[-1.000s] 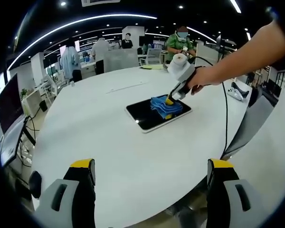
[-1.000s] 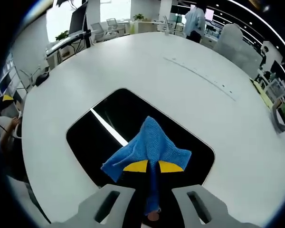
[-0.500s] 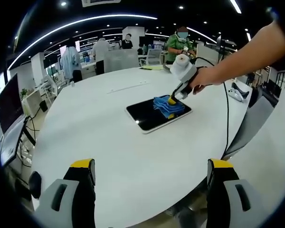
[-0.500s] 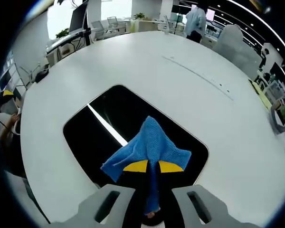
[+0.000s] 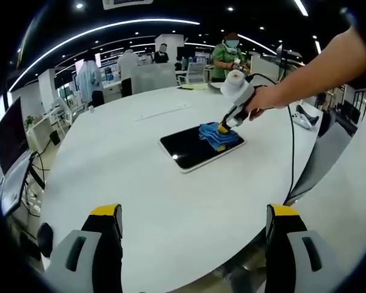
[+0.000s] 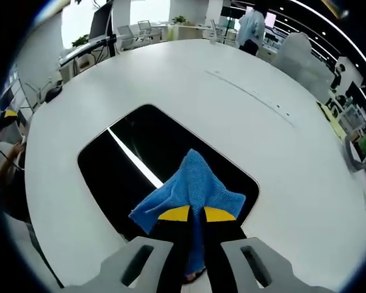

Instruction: Wipe the mirror surface with the cleaning cloth until all visible marks leave the cleaned area.

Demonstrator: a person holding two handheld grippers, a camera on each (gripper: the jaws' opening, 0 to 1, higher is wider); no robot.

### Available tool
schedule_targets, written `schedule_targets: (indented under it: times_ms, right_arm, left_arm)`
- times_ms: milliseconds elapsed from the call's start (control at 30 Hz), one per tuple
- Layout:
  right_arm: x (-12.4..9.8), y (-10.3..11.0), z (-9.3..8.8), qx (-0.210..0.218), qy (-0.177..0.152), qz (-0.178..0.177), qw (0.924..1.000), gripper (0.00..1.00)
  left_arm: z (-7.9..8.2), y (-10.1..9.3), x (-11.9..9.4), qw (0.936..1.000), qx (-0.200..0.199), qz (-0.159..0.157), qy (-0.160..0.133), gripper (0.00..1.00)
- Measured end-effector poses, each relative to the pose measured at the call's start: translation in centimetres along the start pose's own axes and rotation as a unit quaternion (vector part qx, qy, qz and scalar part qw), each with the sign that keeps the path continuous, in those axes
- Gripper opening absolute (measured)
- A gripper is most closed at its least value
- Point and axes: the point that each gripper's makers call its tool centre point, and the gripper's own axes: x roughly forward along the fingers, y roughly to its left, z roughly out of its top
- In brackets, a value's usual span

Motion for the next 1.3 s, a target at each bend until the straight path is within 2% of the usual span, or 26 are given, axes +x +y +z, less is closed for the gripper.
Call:
schedule_targets:
  times_ms: [267, 1300]
  right_arm:
    - [0.5, -1.2, -0.1, -0.002, -0.003, 0.0, 1.0, 0.02]
    - [0.0, -3.7, -1.8, -0.002, 0.003, -0.015, 0.9999, 0.02]
  left_arm:
    - [0.3, -0.1, 0.0, 1.0, 0.007, -0.002, 0.002, 0.99]
    - [0.7, -0.3, 0.9, 0.9999, 0.011, -0.008, 0.004, 0.99]
